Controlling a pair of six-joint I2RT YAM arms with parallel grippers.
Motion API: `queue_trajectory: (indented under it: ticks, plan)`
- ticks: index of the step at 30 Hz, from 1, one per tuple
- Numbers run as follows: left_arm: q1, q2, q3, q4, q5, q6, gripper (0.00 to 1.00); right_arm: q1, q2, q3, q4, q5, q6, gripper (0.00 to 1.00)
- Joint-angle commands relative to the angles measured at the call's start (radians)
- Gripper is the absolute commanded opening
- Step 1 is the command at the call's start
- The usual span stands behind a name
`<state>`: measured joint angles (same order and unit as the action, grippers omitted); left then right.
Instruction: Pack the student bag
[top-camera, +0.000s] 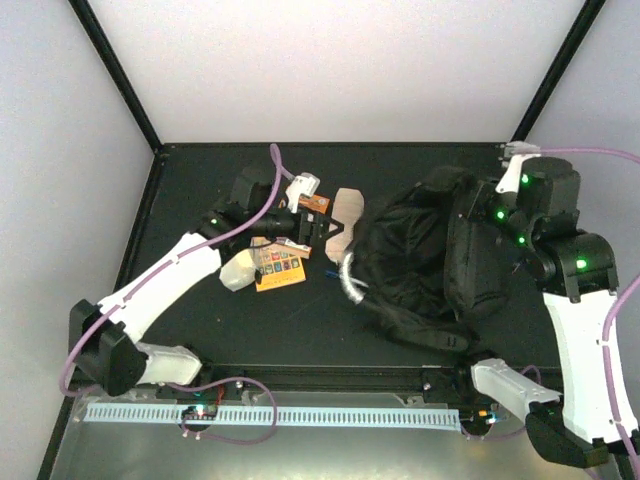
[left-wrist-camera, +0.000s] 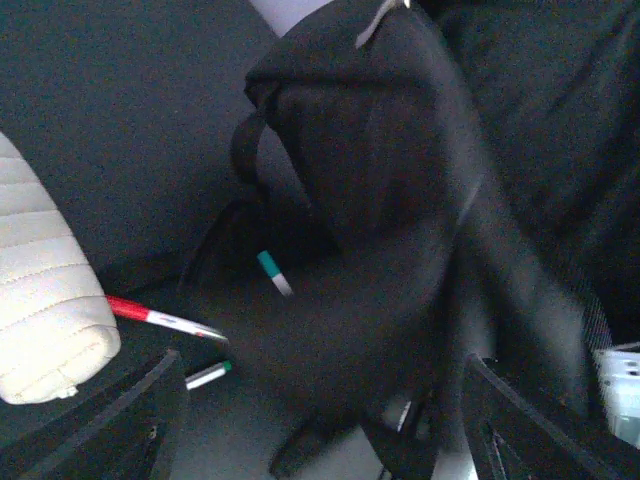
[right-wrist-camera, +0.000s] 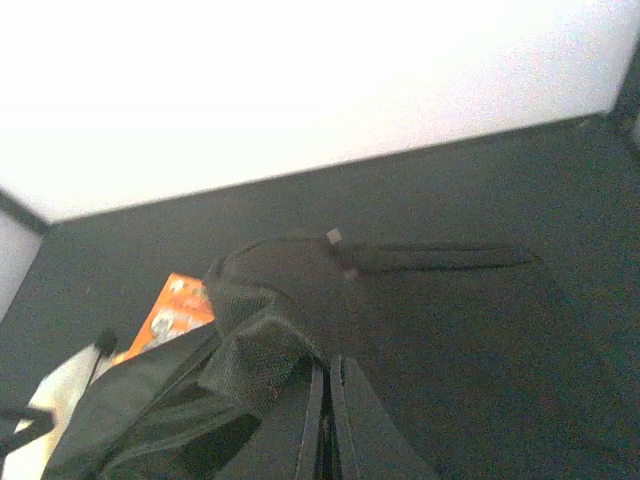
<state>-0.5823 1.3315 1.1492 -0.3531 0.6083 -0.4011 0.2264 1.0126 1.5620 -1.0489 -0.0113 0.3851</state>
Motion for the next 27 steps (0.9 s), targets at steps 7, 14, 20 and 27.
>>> queue_trajectory:
  ticks: [7, 14, 20, 27]
  plan:
    - [0.017, -0.172, -0.064, 0.031, -0.128, 0.019, 0.84, -0.016, -0.173, 0.092, 0.062, 0.380, -0.024, 0.02]
    - [-0.045, -0.072, -0.031, -0.022, -0.180, 0.041, 0.85, -0.016, -0.298, 0.003, 0.172, 0.366, 0.004, 0.02]
    - [-0.162, 0.085, 0.059, -0.042, -0.293, 0.022, 0.85, -0.016, -0.406, -0.064, 0.235, 0.463, 0.005, 0.02]
    - [-0.289, 0.311, 0.177, -0.092, -0.419, -0.063, 0.86, -0.016, -0.485, -0.128, 0.287, 0.529, 0.052, 0.02]
